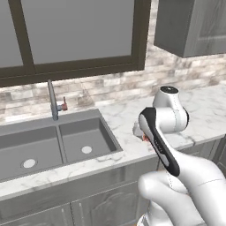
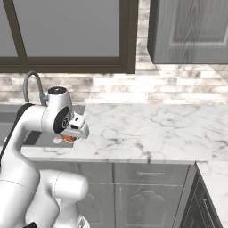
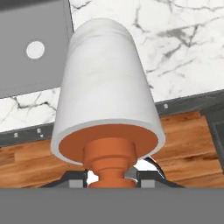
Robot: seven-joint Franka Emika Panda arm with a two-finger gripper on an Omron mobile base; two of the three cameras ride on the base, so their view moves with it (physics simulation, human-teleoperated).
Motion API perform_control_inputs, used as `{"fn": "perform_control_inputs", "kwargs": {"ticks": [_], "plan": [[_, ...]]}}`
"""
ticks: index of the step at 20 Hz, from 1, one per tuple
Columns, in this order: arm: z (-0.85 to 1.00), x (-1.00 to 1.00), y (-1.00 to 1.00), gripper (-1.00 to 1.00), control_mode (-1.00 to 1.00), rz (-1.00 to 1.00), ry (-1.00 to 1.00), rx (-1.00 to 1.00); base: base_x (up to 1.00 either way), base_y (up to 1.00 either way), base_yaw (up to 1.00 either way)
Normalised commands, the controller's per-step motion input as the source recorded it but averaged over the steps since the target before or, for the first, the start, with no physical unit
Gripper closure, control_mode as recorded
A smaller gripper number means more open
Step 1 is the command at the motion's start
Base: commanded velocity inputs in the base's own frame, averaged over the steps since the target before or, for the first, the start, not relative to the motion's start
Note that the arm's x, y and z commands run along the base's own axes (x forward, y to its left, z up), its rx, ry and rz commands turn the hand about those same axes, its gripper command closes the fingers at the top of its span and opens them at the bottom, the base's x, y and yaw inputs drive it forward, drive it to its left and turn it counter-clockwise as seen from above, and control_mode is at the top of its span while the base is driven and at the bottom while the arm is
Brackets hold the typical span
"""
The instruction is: Restock the sink supplies by placing the sponge and soap dispenser on the counter and next to the sink. Make sure the soap dispenser is upright.
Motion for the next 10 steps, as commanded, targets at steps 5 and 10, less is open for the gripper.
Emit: {"fn": "perform_control_inputs", "kwargs": {"ticks": [5, 10], "plan": [[0.08, 0.48, -0.10, 1.00, -1.00, 0.45, 0.00, -0.02, 0.00, 0.00, 0.00], [0.00, 0.19, -0.21, 1.00, -1.00, 0.49, -0.03, -0.21, 0.00, 0.00, 0.00]]}}
